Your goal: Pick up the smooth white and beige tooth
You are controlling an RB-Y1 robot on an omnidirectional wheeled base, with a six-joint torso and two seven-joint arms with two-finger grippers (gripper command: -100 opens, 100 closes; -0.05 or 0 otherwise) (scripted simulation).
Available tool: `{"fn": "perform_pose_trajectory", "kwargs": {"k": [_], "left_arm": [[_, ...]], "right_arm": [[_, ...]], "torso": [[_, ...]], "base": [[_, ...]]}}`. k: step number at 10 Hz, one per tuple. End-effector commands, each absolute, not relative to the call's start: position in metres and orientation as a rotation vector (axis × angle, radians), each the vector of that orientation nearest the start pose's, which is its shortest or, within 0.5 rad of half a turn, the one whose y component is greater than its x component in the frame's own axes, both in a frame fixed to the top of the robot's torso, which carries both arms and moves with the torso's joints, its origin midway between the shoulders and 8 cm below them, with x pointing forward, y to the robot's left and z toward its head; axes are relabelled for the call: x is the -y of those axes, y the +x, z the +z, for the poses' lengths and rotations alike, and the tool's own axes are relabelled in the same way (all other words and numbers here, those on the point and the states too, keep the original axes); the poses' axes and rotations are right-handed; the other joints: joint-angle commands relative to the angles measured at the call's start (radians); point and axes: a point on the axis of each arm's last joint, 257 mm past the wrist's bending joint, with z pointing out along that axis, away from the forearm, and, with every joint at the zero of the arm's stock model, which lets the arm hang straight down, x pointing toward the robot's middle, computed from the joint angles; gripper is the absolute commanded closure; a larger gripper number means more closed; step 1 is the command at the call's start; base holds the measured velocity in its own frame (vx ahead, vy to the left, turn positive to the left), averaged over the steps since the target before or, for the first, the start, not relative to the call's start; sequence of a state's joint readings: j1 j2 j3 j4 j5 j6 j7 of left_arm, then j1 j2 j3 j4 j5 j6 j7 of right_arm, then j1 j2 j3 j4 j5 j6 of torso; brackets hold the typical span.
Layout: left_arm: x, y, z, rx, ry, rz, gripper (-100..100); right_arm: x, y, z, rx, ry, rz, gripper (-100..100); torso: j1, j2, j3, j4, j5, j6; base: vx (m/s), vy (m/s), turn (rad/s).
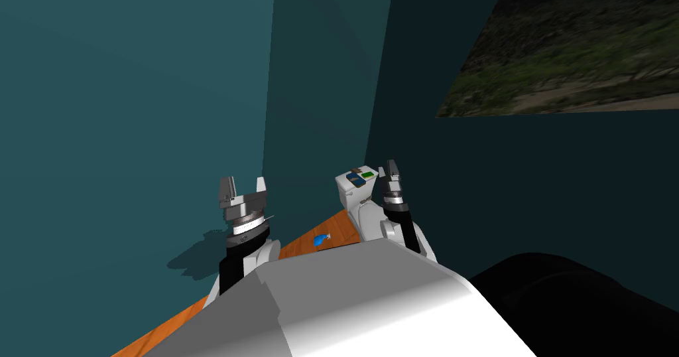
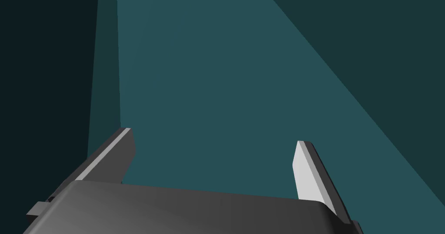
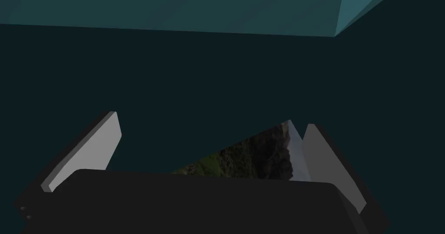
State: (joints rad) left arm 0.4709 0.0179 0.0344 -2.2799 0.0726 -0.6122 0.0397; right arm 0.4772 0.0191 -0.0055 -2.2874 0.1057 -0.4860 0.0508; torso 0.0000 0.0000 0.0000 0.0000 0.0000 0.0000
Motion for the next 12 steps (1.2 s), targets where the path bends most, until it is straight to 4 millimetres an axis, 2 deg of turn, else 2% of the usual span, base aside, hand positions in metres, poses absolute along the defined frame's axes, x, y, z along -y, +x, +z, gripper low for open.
{"fn": "perform_pose_trajectory", "kwargs": {"k": [1, 5, 6, 12], "left_arm": [[-0.291, 0.322, 0.054, -0.472, -0.584, -1.390, 0], [-0.291, 0.322, 0.054, -0.472, -0.585, -1.390, 0], [-0.291, 0.322, 0.054, -0.472, -0.585, -1.390, 0], [-0.291, 0.322, 0.054, -0.472, -0.584, -1.390, 0]], "right_arm": [[0.263, 0.350, 0.028, -0.701, 0.535, 1.171, -100], [0.244, 0.360, 0.008, -0.836, 0.392, 1.047, -100], [0.244, 0.360, 0.008, -0.837, 0.389, 1.040, -100], [0.222, 0.372, -0.024, -0.959, 0.207, 0.840, -100]], "torso": [[0.000, 0.000, 0.000, 0.000, 0.000, 0.000], [0.002, -0.003, -0.002, -0.001, 0.000, 0.000], [0.003, -0.004, -0.002, -0.001, 0.001, 0.000], [0.002, -0.002, -0.001, -0.001, 0.001, 0.000]], "base": [[0.008, 0.009, 0.002], [0.039, 0.032, 0.001], [0.040, 0.034, -0.001], [0.038, 0.036, 0.000]]}}
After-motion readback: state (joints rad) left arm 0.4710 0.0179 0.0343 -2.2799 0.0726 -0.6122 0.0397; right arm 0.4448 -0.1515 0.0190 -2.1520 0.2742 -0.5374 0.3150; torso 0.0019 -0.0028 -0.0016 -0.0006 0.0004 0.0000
